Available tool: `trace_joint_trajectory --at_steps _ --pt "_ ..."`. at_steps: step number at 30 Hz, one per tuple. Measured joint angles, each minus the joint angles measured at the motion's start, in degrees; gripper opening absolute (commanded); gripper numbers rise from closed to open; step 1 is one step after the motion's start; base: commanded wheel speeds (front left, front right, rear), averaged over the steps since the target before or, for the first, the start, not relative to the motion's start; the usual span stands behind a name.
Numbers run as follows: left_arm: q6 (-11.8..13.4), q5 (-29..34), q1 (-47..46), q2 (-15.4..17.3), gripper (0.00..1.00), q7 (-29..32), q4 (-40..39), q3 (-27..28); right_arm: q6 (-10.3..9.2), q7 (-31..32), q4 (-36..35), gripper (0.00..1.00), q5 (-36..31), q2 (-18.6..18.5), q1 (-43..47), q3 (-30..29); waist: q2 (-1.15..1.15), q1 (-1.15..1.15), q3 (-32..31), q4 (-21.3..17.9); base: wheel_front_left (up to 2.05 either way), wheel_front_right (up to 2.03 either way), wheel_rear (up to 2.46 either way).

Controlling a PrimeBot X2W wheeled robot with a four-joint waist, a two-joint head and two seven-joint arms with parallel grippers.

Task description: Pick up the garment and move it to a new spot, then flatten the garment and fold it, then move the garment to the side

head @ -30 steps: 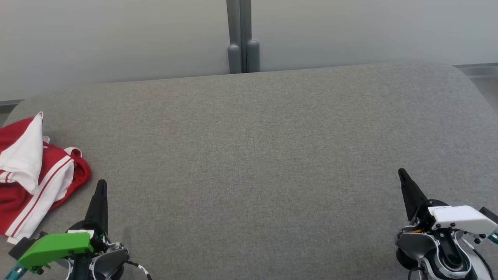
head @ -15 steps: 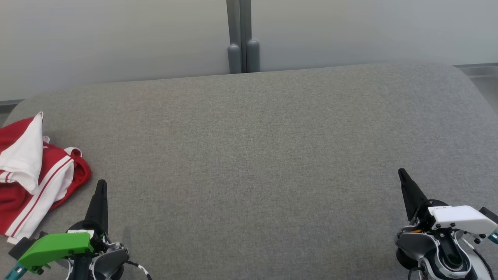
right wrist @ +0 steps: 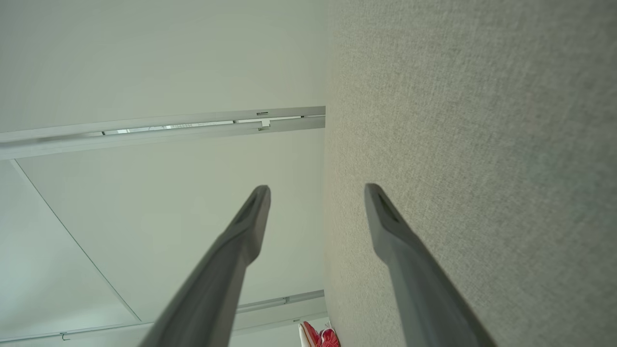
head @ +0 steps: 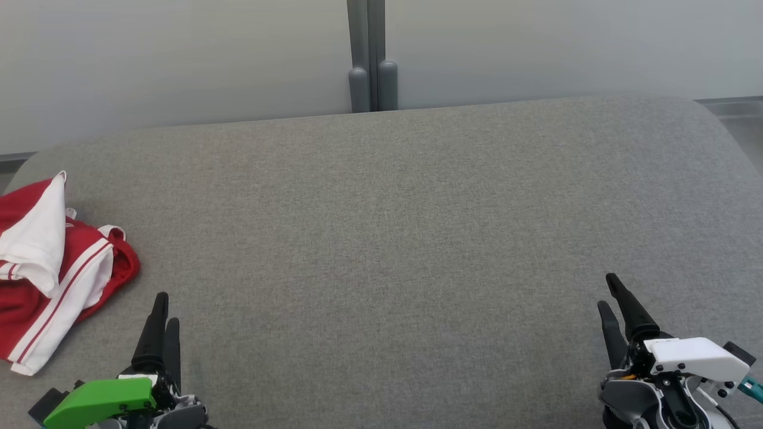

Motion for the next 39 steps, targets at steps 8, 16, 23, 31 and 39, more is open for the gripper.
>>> trace_joint_trajectory --at_steps 8,16,23,31,39 --pt "0.0 6.79 -0.01 0.15 1.0 -2.3 0.01 -0.98 0.0 -2.41 -0.12 1.0 -4.55 -0.96 -0.21 2.32 0.0 0.0 0.09 0.04 0.0 0.0 0.0" --pt "0.0 16.89 -0.01 0.25 1.0 -4.32 0.08 -1.07 0.0 -4.43 -0.23 1.0 -13.13 -1.26 -0.55 3.32 0.0 0.0 0.16 0.0 0.0 0.0 0.0" --pt "0.0 25.48 -0.01 0.24 1.0 -5.88 0.1 -1.14 0.0 -6.13 -0.54 1.0 -21.61 -1.47 -0.91 4.05 0.0 0.0 0.22 0.02 0.0 0.0 0.0" --pt "0.15 34.54 -0.01 0.23 1.0 -7.66 0.57 -1.57 0.0 -7.78 -0.62 1.0 -30.21 -1.62 -1.47 5.1 0.0 0.0 0.27 -0.13 0.0 0.0 0.0" --pt "0.15 42.14 -0.01 0.24 1.0 -9.33 1.08 -2.42 0.01 -9.44 -0.33 1.0 -37.62 -1.77 -1.69 5.92 0.0 0.0 0.35 -0.16 0.0 0.0 0.0"
